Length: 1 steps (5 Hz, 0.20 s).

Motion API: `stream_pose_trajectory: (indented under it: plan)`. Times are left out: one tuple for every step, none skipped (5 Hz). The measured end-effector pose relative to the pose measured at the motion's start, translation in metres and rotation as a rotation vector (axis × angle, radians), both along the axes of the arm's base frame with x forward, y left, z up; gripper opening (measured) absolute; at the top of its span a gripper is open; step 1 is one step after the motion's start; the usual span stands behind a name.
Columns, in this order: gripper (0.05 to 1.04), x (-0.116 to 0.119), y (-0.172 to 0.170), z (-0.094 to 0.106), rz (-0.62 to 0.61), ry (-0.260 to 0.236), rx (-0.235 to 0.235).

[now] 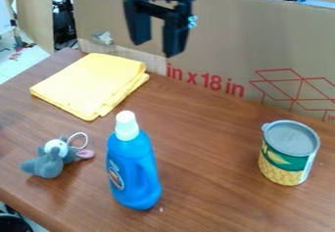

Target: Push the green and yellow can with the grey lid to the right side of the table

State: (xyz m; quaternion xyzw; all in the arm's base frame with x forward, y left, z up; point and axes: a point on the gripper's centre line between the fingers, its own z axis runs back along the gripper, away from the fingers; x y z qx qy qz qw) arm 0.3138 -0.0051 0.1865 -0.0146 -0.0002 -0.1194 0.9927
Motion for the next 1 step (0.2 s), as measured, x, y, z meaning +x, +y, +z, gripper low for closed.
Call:
stream_pose_trajectory:
  plan:
    - [1.001,-0.0168,0.0140,0.0169,0.008,-0.013,-0.061]
